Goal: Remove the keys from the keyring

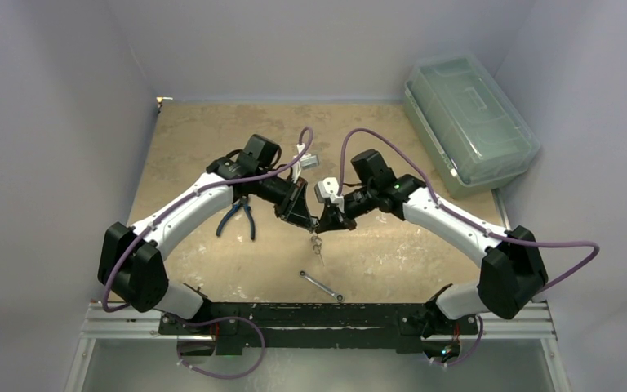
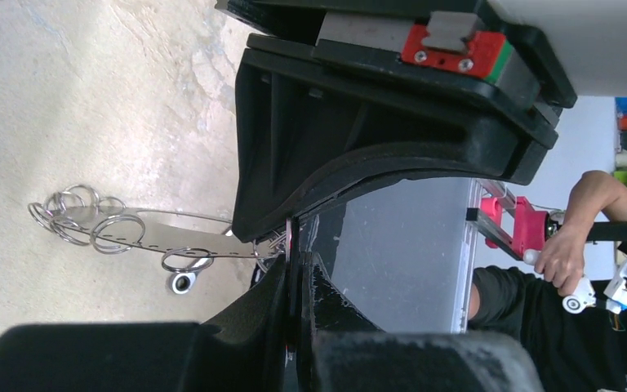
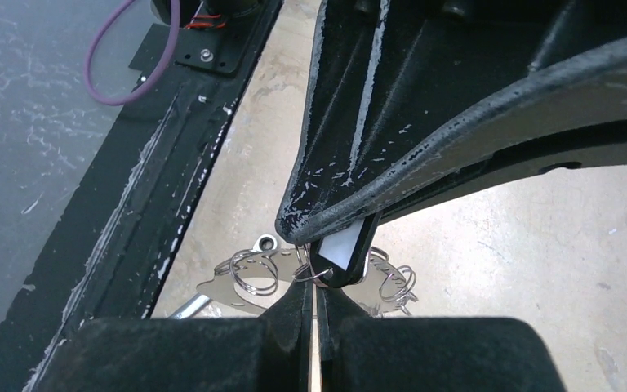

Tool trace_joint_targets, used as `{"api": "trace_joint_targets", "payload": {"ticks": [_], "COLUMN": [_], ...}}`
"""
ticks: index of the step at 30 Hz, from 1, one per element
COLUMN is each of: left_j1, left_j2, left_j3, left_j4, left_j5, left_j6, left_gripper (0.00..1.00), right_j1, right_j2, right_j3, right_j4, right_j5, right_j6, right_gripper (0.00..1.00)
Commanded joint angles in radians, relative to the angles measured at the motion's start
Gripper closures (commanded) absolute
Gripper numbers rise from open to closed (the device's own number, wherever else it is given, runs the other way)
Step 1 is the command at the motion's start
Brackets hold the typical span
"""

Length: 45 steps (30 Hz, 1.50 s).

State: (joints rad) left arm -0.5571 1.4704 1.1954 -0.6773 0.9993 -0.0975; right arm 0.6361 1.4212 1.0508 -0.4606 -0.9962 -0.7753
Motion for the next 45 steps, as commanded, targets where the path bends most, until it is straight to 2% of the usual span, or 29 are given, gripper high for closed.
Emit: {"api": "trace_joint_targets", "payload": {"ticks": [1, 21, 36, 45], "left_j1": [-0.002, 0.058, 0.077, 0.077], "left_j2": [-0.041, -0.1, -0.156, -0.134], "left_j3": [-0.016, -0.083, -0.145, -0.135], "left_j4": [0.002, 0.062, 0.01, -0.069], "left_j5": [0.05, 0.079, 0.061, 0.054], "left_j6": [-0.058, -0.113, -0.029, 0.081], "left_gripper": [1.0, 1.0, 1.0, 1.0], "right_j1": [0.026, 0.034, -0.037, -0.087], "right_j2": [-0.007, -0.027, -0.031, -0.02], "right_j3": [0.04, 0.031, 0.015, -0.039], "right_j4": [-0.016, -0.058, -0.012, 0.102], "right_j5": [0.038, 0.02, -0.059, -0.154], "right_j6": [-0.067, -0.118, -0.068, 0.034], "right_gripper": [1.0, 1.0, 1.0, 1.0]}}
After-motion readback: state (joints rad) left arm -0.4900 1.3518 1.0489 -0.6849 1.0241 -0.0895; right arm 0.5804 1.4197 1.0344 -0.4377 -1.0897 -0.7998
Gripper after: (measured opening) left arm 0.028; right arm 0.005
